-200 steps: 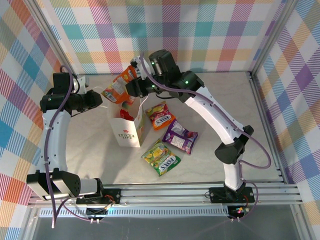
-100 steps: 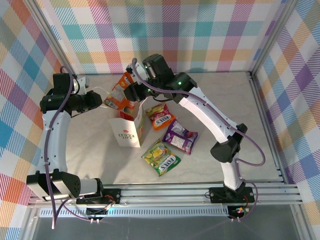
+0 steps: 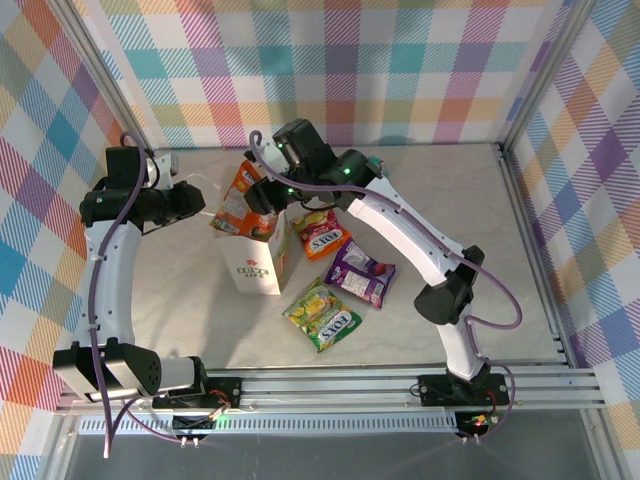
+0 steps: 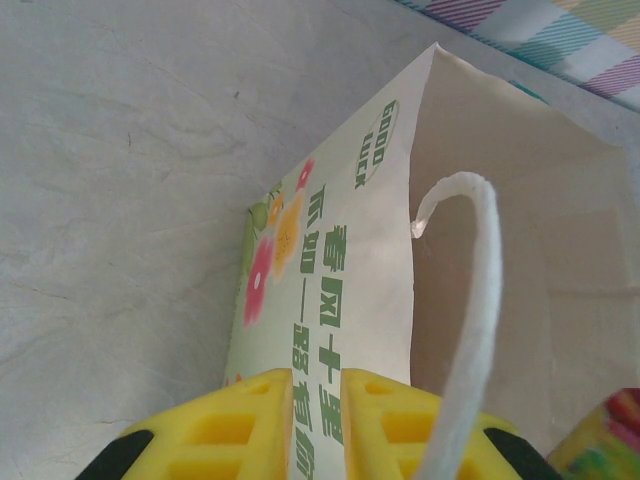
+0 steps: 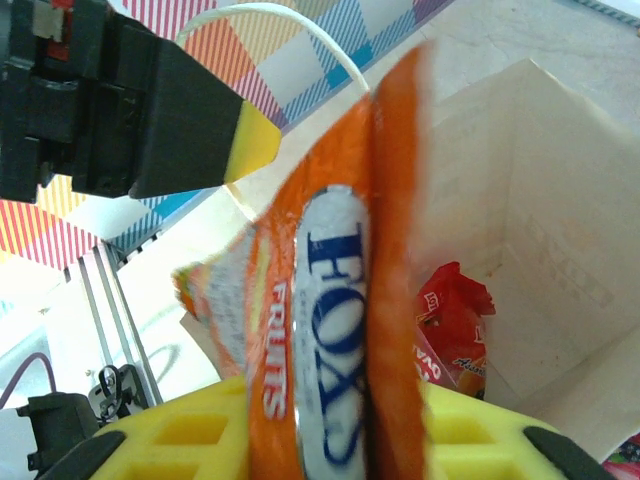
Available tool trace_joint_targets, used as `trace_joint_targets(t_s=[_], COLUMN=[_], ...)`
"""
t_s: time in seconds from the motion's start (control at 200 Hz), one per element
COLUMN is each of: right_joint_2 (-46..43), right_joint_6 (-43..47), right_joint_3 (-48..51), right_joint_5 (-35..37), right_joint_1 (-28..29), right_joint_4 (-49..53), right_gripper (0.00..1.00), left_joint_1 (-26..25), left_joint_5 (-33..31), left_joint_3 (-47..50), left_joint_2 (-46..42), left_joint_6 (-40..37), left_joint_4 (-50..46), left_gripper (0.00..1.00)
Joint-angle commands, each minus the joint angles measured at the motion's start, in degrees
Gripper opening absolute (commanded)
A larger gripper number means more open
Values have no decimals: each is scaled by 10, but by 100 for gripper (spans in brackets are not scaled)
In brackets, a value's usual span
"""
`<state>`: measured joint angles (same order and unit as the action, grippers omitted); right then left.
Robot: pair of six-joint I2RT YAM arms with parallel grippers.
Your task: Place the snacks into the paper bag
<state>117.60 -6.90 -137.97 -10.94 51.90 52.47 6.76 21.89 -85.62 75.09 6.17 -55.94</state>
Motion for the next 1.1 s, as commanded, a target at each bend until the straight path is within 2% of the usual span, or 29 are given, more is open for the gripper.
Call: trace_joint_targets(t_s=[0.0,0.57,0.91,1.095], right_joint_2=[4,-26,-100,-142], right_joint_6=[14,25,24,30], right_joint_3=[-25,-19,60,109], right_joint_5=[5,41,61,109], right_joint_1=[6,14,15,15], right_joint_4=[1,35,9,-3], right_gripper=[35,41,42,43], left_joint_1=[-3,-4,-3,-4], left_joint_5=[9,7,5,4], left_joint_3=[-1,2,3,2], left_joint_2=[-8,-7,-5,-5], left_joint_6=[-7,-8,-7,-6], left_joint_4=[-12,-13,-13,-14], left_gripper=[20,20,20,20])
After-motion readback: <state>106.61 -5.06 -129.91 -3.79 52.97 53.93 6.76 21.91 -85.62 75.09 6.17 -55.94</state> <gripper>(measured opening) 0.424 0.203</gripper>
